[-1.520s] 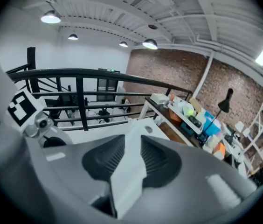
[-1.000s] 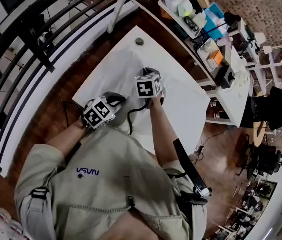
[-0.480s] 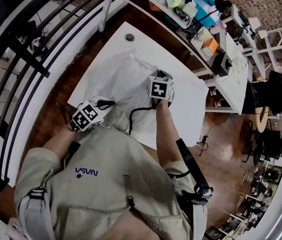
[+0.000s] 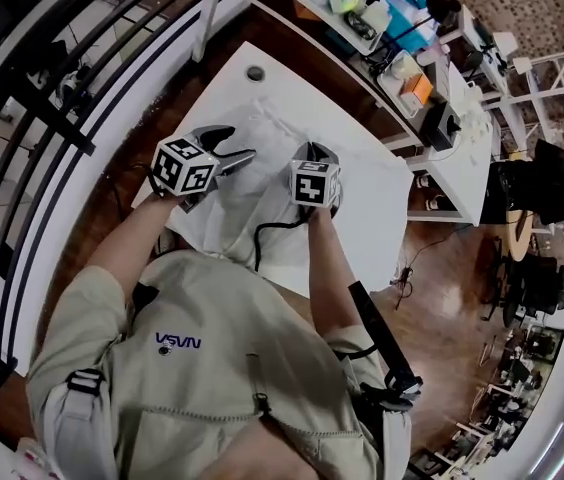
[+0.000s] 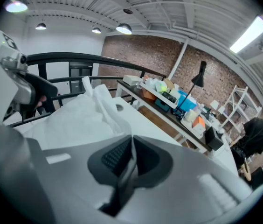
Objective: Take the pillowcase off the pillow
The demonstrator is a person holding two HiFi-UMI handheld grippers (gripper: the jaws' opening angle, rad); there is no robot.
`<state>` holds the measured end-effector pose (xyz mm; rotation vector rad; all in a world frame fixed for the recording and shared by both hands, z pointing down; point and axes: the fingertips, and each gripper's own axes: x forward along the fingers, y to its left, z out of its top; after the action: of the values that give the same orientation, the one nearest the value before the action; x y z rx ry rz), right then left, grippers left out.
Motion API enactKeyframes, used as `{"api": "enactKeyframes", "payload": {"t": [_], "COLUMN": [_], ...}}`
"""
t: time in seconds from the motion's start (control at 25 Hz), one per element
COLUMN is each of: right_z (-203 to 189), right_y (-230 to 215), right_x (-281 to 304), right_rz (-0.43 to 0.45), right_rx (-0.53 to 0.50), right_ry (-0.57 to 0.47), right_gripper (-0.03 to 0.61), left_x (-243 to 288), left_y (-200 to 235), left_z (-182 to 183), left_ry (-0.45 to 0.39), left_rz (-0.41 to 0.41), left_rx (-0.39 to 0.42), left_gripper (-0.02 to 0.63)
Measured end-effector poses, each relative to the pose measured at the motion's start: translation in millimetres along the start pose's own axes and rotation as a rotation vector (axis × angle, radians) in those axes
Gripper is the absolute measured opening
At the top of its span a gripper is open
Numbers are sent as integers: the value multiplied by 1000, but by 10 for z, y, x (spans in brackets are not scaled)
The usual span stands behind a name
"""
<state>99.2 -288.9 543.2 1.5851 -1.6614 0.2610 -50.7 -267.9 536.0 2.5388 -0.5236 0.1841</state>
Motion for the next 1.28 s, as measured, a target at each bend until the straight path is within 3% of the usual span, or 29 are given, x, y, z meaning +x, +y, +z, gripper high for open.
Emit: {"api": "enactKeyframes", "payload": {"t": [0.08, 0.24, 0.36, 0.44, 0.52, 0.64, 0.76, 0.92, 1.04, 1.2, 1.24, 1.28], "right_z": [19, 35, 50, 48, 66, 187, 520, 1003, 1109, 900, 851, 808], "right_y": [19, 60, 59, 50, 67, 155, 313, 464, 533, 723, 727, 714], "right_x": [-44, -141, -200, -228, -268, -406, -663, -890, -759, -533, -500, -465], "right_rz": [2, 15, 22, 27, 48, 140, 254, 322, 350, 423, 416, 401], "right_rx": [-3, -10, -10, -13, -7, 5, -32, -89, -142, -230, -246, -264], "right_ry": [-15, -42, -59, -63, -72, -124, -241, -369, -328, -146, -104, -67], "right_gripper": [5, 5, 5, 6, 6, 14, 76, 127, 146, 138, 41, 6], "left_x": [247, 468, 455, 456, 439, 369, 339, 261, 154, 81, 50, 13], "left_y": [87, 170, 108, 20, -82, -229, -366, -653, -927, -1094, -1097, -1099], "left_z": [-88, -144, -132, -143, -173, -201, -207, -172, -101, -208, -223, -222], "left_ry": [73, 151, 168, 155, 139, 124, 120, 113, 97, 85, 78, 69], "left_rz": [-27, 5, 23, 11, 11, 29, 39, 34, 23, 2, 8, 14], "left_rx": [-59, -127, -126, -65, 16, 127, 224, 318, 363, 422, 428, 432], "left_gripper": [354, 366, 200, 99, 55, 41, 38, 37, 35, 34, 32, 32]}}
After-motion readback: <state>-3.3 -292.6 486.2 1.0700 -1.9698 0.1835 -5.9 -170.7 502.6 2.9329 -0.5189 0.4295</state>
